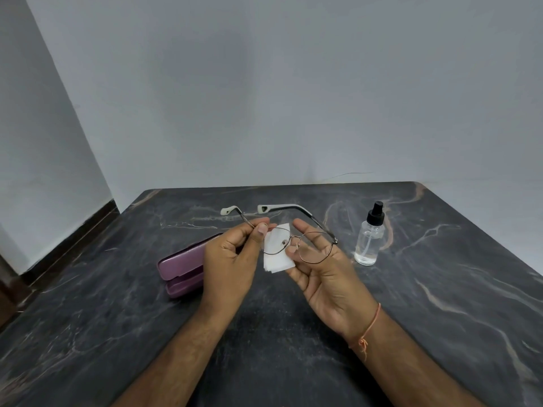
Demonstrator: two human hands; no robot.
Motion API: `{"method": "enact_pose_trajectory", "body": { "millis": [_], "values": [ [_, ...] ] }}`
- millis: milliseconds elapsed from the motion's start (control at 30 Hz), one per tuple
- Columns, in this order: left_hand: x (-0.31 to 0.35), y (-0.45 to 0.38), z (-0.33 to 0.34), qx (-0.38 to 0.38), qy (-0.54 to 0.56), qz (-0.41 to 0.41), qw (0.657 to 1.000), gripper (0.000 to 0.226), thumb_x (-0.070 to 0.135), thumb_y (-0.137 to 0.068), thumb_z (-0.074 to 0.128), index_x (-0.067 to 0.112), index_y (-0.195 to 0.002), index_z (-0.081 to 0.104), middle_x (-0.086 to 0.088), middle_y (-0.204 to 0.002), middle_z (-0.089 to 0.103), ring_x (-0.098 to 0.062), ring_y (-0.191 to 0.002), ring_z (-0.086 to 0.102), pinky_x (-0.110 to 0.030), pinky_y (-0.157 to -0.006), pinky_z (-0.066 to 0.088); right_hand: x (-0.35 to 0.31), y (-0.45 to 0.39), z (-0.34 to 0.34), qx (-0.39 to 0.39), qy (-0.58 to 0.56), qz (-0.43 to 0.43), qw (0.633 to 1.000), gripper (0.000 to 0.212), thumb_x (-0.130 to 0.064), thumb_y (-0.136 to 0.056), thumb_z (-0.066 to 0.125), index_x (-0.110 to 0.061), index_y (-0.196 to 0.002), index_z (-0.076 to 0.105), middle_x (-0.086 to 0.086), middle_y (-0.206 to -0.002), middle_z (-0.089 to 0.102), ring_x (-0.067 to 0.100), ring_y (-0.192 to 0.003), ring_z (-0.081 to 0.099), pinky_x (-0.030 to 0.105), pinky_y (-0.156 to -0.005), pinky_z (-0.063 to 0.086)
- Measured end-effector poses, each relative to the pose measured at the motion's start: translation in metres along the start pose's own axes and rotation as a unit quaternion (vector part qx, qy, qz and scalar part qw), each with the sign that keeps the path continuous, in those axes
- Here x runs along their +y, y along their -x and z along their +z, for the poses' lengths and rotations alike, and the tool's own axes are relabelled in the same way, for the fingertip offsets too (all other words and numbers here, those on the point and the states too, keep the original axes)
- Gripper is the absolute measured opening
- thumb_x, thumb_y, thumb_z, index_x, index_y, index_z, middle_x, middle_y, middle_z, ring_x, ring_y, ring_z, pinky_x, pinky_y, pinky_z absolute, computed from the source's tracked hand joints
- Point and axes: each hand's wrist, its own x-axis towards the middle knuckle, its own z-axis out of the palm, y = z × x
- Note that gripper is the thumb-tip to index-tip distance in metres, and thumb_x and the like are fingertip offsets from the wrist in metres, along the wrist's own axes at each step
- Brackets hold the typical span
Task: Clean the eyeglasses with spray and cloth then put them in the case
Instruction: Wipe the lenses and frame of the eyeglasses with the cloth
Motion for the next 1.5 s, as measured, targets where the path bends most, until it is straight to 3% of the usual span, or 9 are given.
{"method": "enact_pose_trajectory", "body": {
  "millis": [200,400,500,633,867,1133,1233,1367,1500],
  "values": [
    [0.001,0.001,0.001,-0.010,0.026,-0.012,1.000,0.016,0.009,-0.104,0.070,0.017,-0.110,0.083,0.010,-0.106,0.085,-0.008,-0.107,0.080,-0.022,-0.087,0.063,0.004,0.001,0.000,-0.009,0.034,0.031,0.999,0.062,0.008,-0.082,0.074,-0.013,-0.140,0.065,0.025,-0.124,0.073,0.027,-0.104,0.076,0.030,-0.076,0.067],
    [-0.005,-0.005,-0.005,0.014,0.010,-0.016,1.000,0.016,0.016,-0.105,0.070,0.014,-0.113,0.083,0.003,-0.108,0.086,-0.017,-0.111,0.081,-0.049,-0.103,0.063,0.000,0.001,0.000,0.001,0.022,0.025,0.999,0.057,0.016,-0.087,0.067,-0.010,-0.138,0.064,0.020,-0.122,0.078,0.025,-0.099,0.081,0.029,-0.073,0.067],
    [-0.005,-0.005,-0.005,0.018,0.007,-0.019,1.000,0.016,0.016,-0.105,0.070,0.012,-0.113,0.083,0.002,-0.106,0.086,-0.018,-0.110,0.081,-0.052,-0.104,0.062,-0.001,0.001,0.000,0.005,-0.002,0.008,1.000,0.054,0.016,-0.090,0.064,-0.010,-0.138,0.064,0.020,-0.124,0.078,0.023,-0.102,0.081,0.028,-0.074,0.066],
    [-0.002,-0.002,-0.002,0.005,0.003,-0.011,1.000,0.015,0.015,-0.104,0.070,0.017,-0.109,0.084,0.008,-0.108,0.085,-0.013,-0.113,0.080,-0.042,-0.104,0.063,-0.001,0.000,-0.002,0.003,-0.015,-0.002,1.000,0.051,0.014,-0.092,0.064,-0.010,-0.137,0.064,0.017,-0.131,0.075,0.025,-0.107,0.080,0.028,-0.075,0.066],
    [-0.005,0.002,0.001,-0.010,0.009,-0.007,1.000,0.017,0.010,-0.103,0.071,0.010,-0.116,0.083,0.006,-0.106,0.086,-0.013,-0.104,0.081,-0.026,-0.087,0.065,0.005,0.000,-0.003,-0.017,0.038,0.031,0.999,0.061,0.007,-0.083,0.073,-0.012,-0.141,0.064,0.027,-0.137,0.068,0.025,-0.100,0.079,0.029,-0.075,0.067],
    [-0.010,-0.009,-0.010,0.015,-0.025,0.014,0.999,0.016,0.017,-0.105,0.070,0.024,-0.110,0.084,0.008,-0.109,0.085,-0.013,-0.113,0.079,-0.040,-0.101,0.063,0.002,0.001,-0.006,-0.027,0.021,0.041,0.999,0.063,0.011,-0.081,0.071,-0.009,-0.140,0.064,0.021,-0.128,0.075,0.028,-0.109,0.079,0.030,-0.077,0.067],
    [-0.014,-0.014,-0.015,0.042,-0.044,0.025,0.998,0.018,0.018,-0.106,0.071,0.031,-0.108,0.082,0.011,-0.106,0.085,-0.009,-0.111,0.079,-0.032,-0.100,0.061,0.000,0.000,-0.007,-0.015,0.008,0.034,0.999,0.062,0.011,-0.082,0.070,-0.009,-0.140,0.064,0.020,-0.126,0.077,0.023,-0.100,0.081,0.029,-0.075,0.067],
    [-0.017,-0.021,-0.021,0.084,-0.041,0.020,0.995,0.013,0.020,-0.105,0.071,0.022,-0.110,0.083,0.011,-0.104,0.085,-0.003,-0.103,0.079,-0.019,-0.094,0.060,0.001,-0.004,-0.014,0.030,0.022,0.028,0.999,0.055,0.014,-0.090,0.067,-0.009,-0.139,0.064,0.016,-0.124,0.078,0.023,-0.101,0.081,0.027,-0.072,0.067],
    [-0.023,-0.027,-0.029,0.112,-0.017,0.004,0.994,0.016,0.022,-0.106,0.071,0.016,-0.111,0.084,0.001,-0.112,0.085,-0.010,-0.109,0.080,-0.016,-0.094,0.059,-0.001,-0.009,-0.025,0.088,0.056,0.006,0.995,0.053,0.014,-0.091,0.069,-0.009,-0.138,0.064,0.016,-0.126,0.078,0.027,-0.108,0.079,0.027,-0.074,0.067]
  ]
}}
